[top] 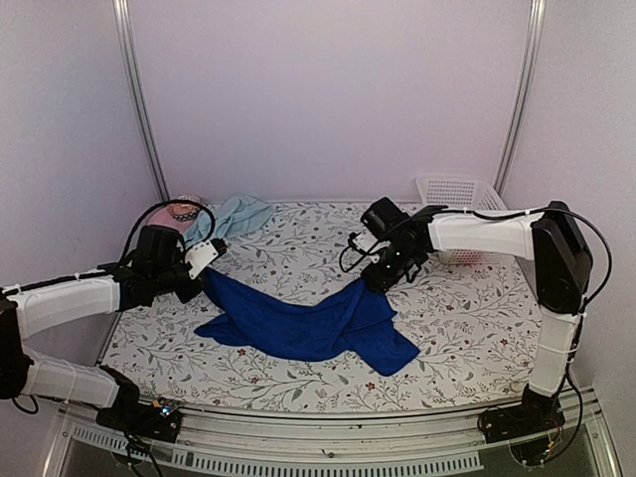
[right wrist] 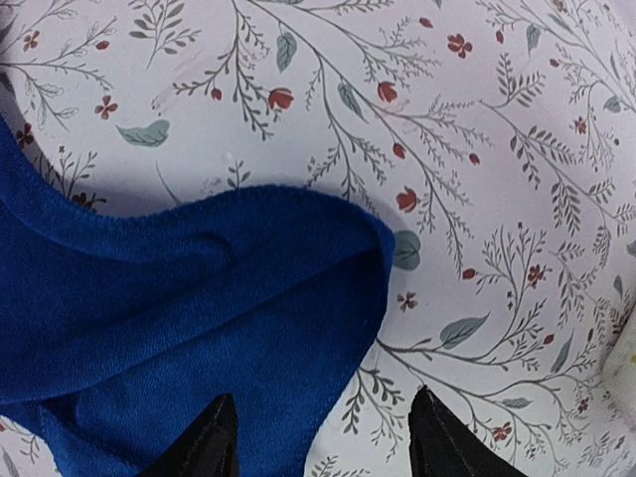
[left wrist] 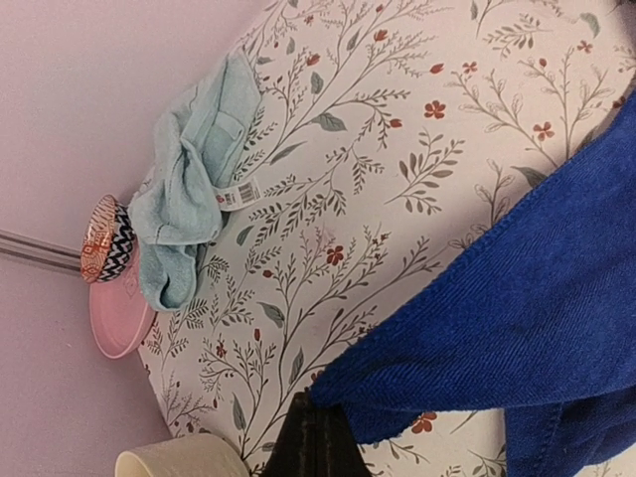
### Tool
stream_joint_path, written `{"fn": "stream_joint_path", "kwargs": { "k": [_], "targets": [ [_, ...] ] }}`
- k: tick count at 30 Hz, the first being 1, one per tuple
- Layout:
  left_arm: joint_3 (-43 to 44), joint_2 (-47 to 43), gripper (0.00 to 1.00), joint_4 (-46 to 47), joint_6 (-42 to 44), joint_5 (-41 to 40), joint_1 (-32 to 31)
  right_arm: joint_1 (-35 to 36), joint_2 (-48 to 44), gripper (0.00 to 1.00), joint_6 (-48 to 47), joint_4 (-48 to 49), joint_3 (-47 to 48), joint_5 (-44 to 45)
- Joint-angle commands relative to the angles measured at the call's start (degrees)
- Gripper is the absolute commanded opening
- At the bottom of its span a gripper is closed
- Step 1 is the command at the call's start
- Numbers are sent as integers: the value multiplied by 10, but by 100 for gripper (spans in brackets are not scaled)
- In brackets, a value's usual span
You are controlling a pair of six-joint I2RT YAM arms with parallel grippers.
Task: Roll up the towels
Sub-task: Adjust the towel at the center of the board.
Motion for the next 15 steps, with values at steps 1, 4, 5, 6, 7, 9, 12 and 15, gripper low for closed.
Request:
{"fn": "stream_joint_path", "kwargs": {
  "k": [1, 4, 5, 6, 7, 9, 12, 15],
  "targets": [
    [-14, -26, 0, 33, -9, 7, 5, -39, -85, 59, 109, 107, -102, -115],
    [-22, -37, 0, 35, -8, 20, 5, -40, -116, 58, 159, 145, -174, -135],
    [-23, -40, 0, 35, -8, 25, 4, -40, -123, 58, 179, 157, -192, -141],
    [-24, -41, 0, 35, -8, 32, 5, -40, -130, 58, 195, 169, -208, -146],
    [-23, -42, 0, 33, -8, 39, 4, -40, -137, 58, 207, 179, -223, -151],
    [-21, -42, 0, 27, -8, 51, 4, -40, -147, 58, 239, 197, -247, -160],
    [-21, -44, 0, 18, -9, 72, 4, -40, -155, 58, 287, 220, -273, -165],
    [-21, -46, 0, 14, -8, 86, 4, -40, -159, 57, 331, 226, -282, -164]
  ]
}}
